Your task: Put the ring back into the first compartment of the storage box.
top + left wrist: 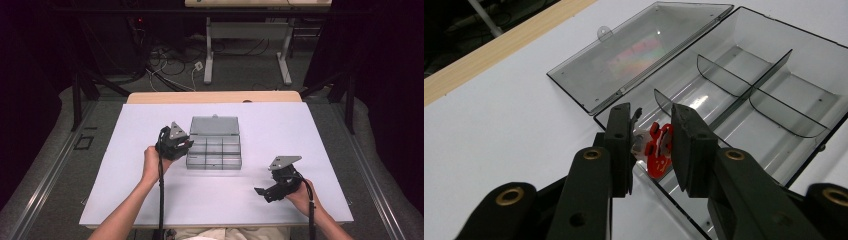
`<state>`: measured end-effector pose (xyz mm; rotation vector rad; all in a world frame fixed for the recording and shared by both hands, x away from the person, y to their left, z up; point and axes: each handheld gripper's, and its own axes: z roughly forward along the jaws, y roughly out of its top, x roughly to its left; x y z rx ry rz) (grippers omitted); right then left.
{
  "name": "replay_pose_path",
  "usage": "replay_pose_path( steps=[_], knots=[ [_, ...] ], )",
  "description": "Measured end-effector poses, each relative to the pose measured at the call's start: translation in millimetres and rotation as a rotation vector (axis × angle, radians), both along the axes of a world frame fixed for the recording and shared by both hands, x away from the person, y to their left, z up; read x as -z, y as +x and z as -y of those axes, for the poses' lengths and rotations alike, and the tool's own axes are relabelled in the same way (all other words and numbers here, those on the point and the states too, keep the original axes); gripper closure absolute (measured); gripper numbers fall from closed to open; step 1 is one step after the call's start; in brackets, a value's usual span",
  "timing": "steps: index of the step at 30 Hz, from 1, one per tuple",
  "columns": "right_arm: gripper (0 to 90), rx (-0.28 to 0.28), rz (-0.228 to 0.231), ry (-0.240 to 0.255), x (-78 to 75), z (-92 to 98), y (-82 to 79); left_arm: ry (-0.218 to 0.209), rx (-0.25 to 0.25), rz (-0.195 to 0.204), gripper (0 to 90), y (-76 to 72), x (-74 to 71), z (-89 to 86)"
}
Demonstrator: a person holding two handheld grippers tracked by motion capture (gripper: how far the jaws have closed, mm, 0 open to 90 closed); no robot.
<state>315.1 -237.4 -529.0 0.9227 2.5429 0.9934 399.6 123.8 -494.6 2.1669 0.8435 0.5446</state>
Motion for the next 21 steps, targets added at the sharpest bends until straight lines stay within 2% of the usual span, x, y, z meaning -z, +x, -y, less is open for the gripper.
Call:
replay_pose_path(
  steps=[6,9,11,13,16,21],
  knots=[
    [1.7,0.001,-0.001,-0.001,0.0,0.0,-0.2,0.001,-0.002,-0.011,70.8,5.3,2.3,4.7],
    [1.8,-0.003,-0.003,0.000,-0.1,0.3,0.1,-0.007,-0.008,-0.003,70.8,7.7,3.3,6.4],
    [1.8,0.001,0.009,0.014,1.5,-0.3,0.2,0.003,-0.001,-0.010,70.8,10.7,3.7,8.7],
    [1.8,0.000,0.001,-0.003,0.0,0.2,-0.1,0.005,-0.009,-0.003,70.8,12.0,5.6,11.3],
    [1.8,-0.001,0.000,0.002,0.0,0.1,-0.2,0.009,-0.004,-0.018,70.8,14.4,6.9,14.3],
    [1.9,-0.003,0.000,0.003,0.0,0.2,-0.1,0.013,-0.002,-0.011,70.7,19.2,10.1,19.7]
  ],
)
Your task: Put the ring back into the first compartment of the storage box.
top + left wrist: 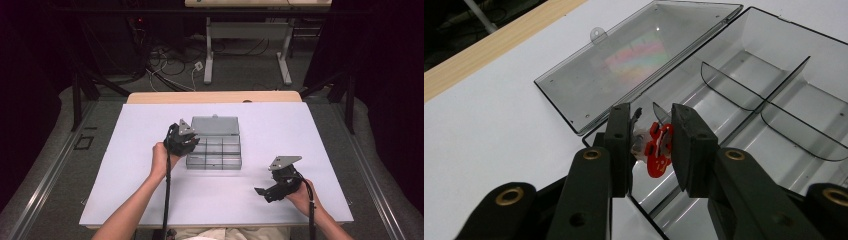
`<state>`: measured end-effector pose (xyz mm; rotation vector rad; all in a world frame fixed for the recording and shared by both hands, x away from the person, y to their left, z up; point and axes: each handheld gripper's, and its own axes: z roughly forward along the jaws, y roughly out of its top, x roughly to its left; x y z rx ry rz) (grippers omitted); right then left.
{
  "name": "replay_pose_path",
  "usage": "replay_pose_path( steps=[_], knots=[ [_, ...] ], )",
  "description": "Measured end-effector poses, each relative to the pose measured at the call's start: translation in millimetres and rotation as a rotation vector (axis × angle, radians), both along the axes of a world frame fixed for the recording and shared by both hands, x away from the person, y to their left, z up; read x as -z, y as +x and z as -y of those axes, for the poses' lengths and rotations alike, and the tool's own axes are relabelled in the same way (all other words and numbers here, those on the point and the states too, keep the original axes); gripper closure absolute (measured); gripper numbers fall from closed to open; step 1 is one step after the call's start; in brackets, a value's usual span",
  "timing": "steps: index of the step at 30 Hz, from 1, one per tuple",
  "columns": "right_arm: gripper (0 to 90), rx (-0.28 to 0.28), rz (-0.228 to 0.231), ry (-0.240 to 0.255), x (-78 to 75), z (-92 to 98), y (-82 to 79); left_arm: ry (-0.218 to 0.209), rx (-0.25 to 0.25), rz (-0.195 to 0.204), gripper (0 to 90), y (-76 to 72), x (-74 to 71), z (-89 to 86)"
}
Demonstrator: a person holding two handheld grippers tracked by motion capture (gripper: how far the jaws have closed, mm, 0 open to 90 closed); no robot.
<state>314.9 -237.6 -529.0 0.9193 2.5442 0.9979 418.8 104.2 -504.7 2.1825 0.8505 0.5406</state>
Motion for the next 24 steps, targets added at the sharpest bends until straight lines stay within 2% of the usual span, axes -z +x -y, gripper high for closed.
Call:
replay_pose_path(
  steps=[12,16,24],
  knots=[
    [2.0,0.012,0.007,0.017,-1.2,0.2,-0.6,0.024,0.013,-0.026,70.7,7.2,7.1,9.3],
    [2.0,0.005,0.000,0.010,-1.8,0.6,-0.5,0.028,0.012,-0.030,70.7,8.9,10.0,11.9],
    [3.1,0.025,0.020,0.004,-1.0,-0.8,-0.6,0.037,0.018,-0.038,70.6,12.1,15.0,15.4]
  ],
)
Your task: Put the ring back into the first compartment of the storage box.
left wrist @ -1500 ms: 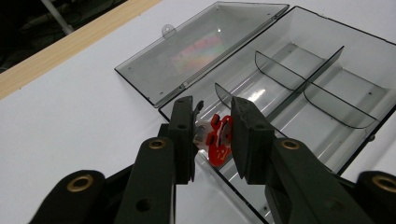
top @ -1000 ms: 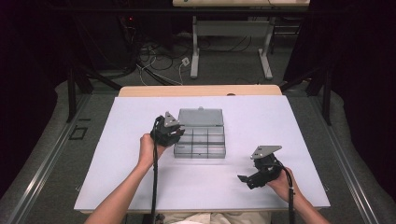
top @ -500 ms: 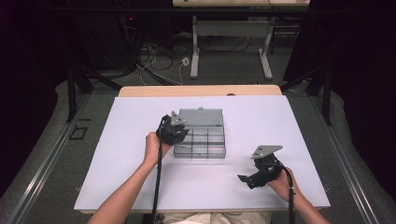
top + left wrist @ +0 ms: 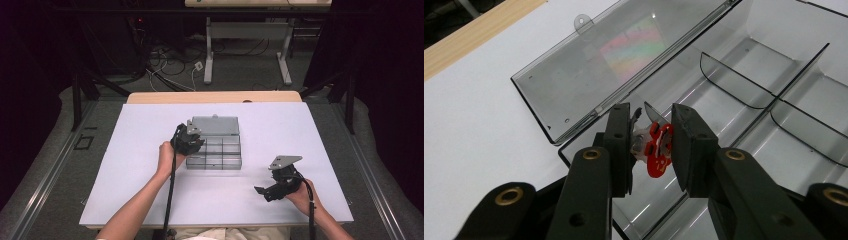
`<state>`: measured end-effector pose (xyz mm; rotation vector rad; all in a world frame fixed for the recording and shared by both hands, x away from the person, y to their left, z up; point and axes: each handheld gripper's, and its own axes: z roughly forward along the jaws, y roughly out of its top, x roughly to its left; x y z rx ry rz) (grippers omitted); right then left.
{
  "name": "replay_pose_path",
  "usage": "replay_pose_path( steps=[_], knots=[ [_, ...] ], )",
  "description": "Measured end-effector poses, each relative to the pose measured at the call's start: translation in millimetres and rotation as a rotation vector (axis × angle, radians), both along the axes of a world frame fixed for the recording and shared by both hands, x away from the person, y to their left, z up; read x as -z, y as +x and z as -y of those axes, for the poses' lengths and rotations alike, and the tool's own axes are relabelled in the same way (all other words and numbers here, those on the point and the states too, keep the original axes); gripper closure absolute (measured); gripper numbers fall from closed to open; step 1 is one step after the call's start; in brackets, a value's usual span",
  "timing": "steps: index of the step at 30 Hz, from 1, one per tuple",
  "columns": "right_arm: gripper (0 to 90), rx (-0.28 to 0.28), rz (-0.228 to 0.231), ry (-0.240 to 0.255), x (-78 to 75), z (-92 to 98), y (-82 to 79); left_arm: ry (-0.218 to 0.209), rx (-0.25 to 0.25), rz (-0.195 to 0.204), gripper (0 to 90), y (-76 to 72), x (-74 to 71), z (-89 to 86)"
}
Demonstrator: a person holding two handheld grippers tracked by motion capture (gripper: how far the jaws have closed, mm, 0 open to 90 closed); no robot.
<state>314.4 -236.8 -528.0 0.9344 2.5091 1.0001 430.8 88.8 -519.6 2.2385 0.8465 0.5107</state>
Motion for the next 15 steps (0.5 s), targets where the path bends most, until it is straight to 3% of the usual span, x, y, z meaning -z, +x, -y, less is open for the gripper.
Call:
replay_pose_path(
  steps=[15],
  knots=[
    [1.9,-0.020,-0.004,0.006,-3.0,-0.6,-1.8,0.013,0.005,-0.019,70.4,3.2,6.4,0.8]
  ],
)
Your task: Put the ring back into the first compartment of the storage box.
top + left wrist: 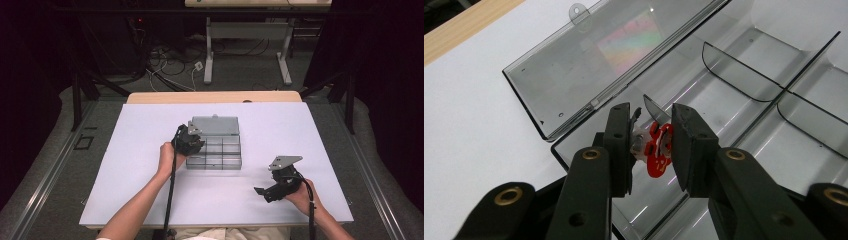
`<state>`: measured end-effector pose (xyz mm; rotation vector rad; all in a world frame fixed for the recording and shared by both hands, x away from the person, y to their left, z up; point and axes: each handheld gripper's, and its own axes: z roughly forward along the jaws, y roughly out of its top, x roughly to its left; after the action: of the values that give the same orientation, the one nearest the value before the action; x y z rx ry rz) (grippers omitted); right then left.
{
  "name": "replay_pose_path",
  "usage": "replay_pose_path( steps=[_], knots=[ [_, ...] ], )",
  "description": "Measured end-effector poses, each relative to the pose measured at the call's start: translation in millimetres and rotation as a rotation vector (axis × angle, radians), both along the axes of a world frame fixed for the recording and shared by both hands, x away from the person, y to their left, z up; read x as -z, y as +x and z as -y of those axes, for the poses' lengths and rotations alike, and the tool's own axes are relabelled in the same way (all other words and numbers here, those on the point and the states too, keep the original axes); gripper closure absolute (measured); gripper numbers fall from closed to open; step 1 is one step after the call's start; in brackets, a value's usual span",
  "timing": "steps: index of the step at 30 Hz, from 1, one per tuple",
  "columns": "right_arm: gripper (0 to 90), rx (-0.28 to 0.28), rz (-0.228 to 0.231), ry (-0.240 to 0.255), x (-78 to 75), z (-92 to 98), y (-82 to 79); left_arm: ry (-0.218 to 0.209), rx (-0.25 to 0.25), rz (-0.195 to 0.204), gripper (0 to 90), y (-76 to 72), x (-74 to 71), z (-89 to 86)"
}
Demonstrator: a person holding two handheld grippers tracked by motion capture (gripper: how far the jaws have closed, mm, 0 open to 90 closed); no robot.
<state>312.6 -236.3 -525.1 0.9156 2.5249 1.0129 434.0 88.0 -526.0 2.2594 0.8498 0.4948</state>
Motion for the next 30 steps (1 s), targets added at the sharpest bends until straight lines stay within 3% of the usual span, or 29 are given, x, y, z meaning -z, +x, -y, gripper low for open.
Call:
replay_pose_path(
  steps=[30],
  knots=[
    [0.0,-0.017,-0.012,0.017,-0.4,0.5,0.2,0.022,0.007,-0.017,69.8,0.9,9.4,2.9]
  ],
)
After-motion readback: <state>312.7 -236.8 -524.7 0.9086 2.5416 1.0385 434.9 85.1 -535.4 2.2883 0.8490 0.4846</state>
